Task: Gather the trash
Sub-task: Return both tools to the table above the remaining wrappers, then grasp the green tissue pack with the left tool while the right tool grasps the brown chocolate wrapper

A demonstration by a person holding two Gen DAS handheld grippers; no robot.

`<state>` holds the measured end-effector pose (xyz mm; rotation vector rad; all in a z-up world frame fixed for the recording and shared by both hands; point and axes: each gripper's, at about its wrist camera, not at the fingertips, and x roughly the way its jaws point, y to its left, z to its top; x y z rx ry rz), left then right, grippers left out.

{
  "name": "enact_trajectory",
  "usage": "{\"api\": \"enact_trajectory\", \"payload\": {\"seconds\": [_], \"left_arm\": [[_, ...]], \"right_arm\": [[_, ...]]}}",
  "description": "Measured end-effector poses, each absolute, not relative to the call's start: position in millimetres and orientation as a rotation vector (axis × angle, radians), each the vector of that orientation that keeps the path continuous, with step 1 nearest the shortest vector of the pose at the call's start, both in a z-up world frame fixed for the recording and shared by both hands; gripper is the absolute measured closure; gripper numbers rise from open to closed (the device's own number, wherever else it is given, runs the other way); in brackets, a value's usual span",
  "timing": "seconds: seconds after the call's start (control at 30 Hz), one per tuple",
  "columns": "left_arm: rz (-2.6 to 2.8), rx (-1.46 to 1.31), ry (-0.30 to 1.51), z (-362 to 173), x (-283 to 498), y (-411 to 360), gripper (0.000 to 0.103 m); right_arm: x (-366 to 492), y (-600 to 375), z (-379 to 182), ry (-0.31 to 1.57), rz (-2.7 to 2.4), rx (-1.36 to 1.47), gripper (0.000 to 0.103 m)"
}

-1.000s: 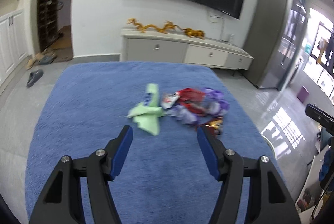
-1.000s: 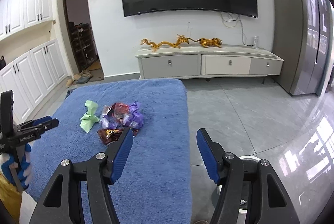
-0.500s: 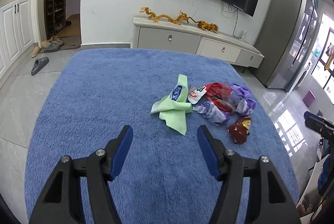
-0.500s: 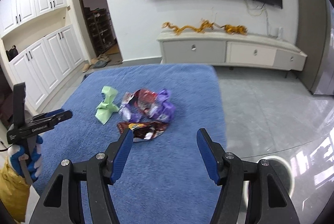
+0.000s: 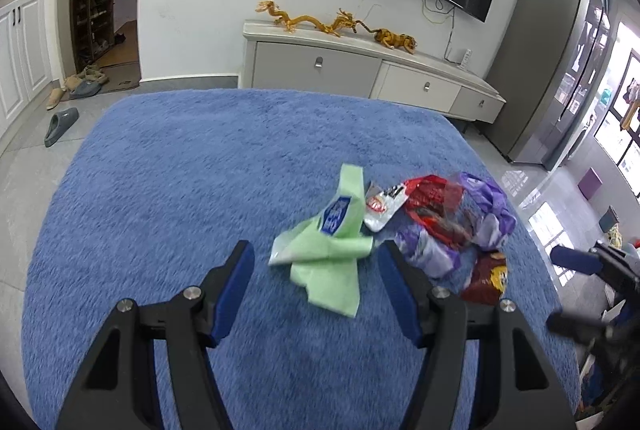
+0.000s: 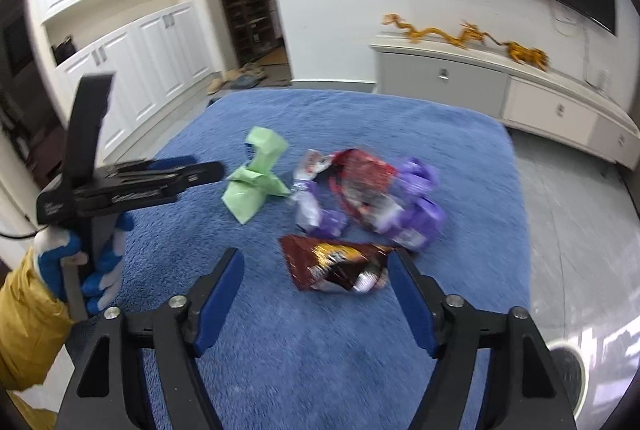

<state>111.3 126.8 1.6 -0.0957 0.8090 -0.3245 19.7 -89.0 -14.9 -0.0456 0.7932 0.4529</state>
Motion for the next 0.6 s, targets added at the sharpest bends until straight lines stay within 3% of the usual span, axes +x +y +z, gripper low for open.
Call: {"api": "enact_trajectory", "payload": {"seconds": [0.4,0.6], "left_arm": [[-0.324,-0.069,0.866,-29,158,102,0.041],[-0.324,-0.063,0.875,-36,162,101,0.041]], "right_arm": [[55,-60,-58,0.847,0.508,-0.200,0.027],[60,-71,-72,0.844,0.473,-0.228,0.044]]}}
